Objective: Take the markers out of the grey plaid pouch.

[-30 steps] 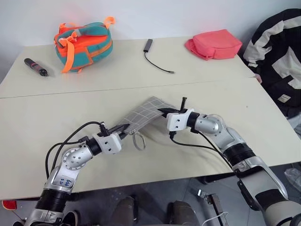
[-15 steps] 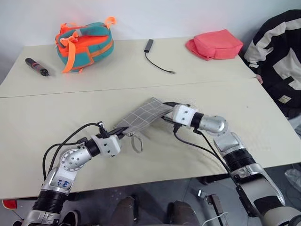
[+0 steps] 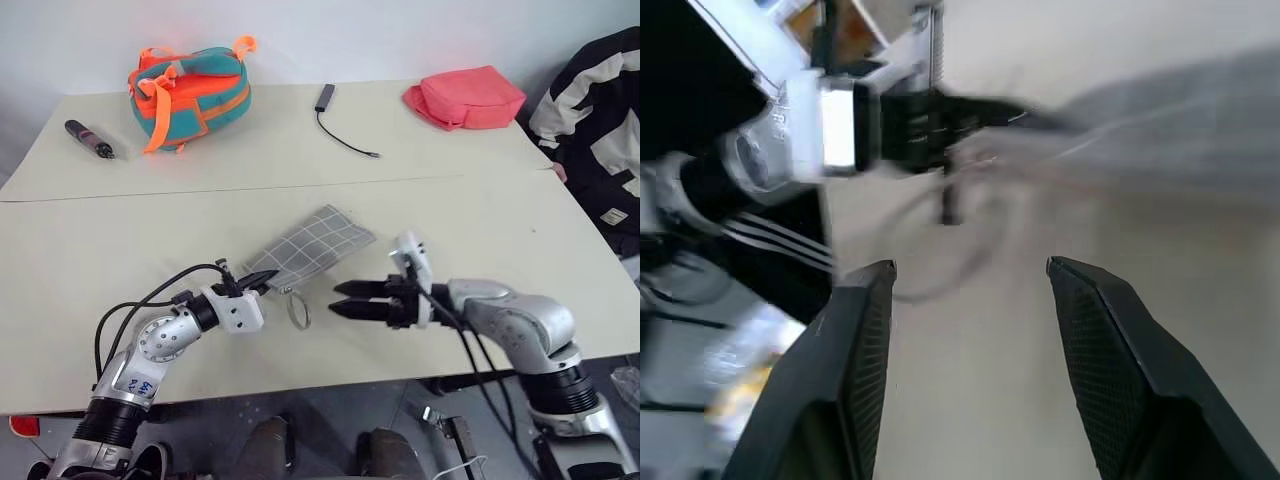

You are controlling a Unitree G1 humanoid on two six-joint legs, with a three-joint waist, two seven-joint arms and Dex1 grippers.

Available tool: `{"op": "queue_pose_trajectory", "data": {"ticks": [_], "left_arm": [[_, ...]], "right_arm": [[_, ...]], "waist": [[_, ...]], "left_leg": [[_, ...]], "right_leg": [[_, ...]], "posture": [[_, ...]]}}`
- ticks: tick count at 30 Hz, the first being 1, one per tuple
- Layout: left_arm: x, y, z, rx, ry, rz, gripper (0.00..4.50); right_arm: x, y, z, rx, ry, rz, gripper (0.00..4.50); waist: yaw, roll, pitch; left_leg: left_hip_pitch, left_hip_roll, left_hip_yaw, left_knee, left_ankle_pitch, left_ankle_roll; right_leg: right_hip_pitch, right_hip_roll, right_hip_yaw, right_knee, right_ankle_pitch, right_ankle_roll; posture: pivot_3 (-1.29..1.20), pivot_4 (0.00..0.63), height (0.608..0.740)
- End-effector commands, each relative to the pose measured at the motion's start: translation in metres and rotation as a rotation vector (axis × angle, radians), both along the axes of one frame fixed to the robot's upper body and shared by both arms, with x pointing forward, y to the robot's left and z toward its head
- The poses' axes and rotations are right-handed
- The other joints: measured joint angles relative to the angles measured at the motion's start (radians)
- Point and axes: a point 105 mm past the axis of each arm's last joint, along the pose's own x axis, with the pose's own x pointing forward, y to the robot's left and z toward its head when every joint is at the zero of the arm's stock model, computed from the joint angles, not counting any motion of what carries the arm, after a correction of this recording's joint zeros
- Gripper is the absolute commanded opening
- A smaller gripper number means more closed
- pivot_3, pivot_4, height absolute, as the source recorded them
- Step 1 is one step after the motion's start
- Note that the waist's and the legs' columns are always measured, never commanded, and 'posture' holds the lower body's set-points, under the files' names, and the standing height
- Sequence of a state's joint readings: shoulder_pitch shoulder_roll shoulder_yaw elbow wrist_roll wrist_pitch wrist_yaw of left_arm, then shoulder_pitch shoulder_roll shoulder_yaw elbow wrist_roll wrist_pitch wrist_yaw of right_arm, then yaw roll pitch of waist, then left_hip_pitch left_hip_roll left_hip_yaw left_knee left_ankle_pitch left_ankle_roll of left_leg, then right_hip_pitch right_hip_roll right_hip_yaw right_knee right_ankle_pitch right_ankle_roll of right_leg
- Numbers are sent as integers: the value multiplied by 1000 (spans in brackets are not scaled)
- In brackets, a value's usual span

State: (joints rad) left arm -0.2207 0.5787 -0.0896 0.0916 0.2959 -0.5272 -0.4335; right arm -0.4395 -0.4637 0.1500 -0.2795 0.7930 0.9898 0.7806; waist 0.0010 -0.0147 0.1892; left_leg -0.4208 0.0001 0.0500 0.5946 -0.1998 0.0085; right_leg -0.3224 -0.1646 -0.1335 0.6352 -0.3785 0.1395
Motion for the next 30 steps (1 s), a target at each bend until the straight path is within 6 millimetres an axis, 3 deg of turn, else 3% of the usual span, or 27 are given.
{"op": "queue_pose_trajectory", "data": {"ticks": [1, 11, 17, 20, 25, 30], "left_arm": [[-2, -4, 2, -2, -13, -12, 0], [-4, -12, 3, -15, -17, -21, 0], [-6, -16, 4, -20, -22, -30, 0], [-6, -17, 5, -22, -24, -33, 0], [-9, -13, 5, -15, -24, -34, 0], [-9, -4, 3, 4, -11, -30, 0]], "right_arm": [[-4, 5, 1, -26, -28, -7, 2502], [13, 15, -6, -13, 18, -95, 2502], [9, 26, -11, -11, 38, -74, 2502], [9, 27, -16, -34, 34, -74, 1852], [18, 18, -16, -49, -8, -115, 47], [21, 1, -14, -96, -63, -104, 17]], "waist": [[3, 0, 0], [3, 0, 0], [1, 0, 0], [0, 0, 0], [0, 0, 0], [-1, 0, 0]], "left_leg": [[0, 0, 0, 0, 0, 0], [0, 0, 0, 0, 0, 1], [0, 0, 0, 0, 0, 1], [0, 0, 0, 0, 0, 1], [0, 0, 0, 0, 0, 1], [0, 0, 0, 0, -1, 1]], "right_leg": [[0, 0, 0, 0, 0, 0], [0, 0, 0, 0, 0, 1], [0, 0, 0, 0, 0, 1], [-1, 0, 0, 0, 0, 1], [-1, 0, 0, 0, 0, 1], [-1, 0, 0, 0, 0, 1]], "posture": [[0, 150, 740], [0, 150, 740], [0, 150, 740], [0, 150, 740], [0, 150, 740], [0, 150, 740]]}}
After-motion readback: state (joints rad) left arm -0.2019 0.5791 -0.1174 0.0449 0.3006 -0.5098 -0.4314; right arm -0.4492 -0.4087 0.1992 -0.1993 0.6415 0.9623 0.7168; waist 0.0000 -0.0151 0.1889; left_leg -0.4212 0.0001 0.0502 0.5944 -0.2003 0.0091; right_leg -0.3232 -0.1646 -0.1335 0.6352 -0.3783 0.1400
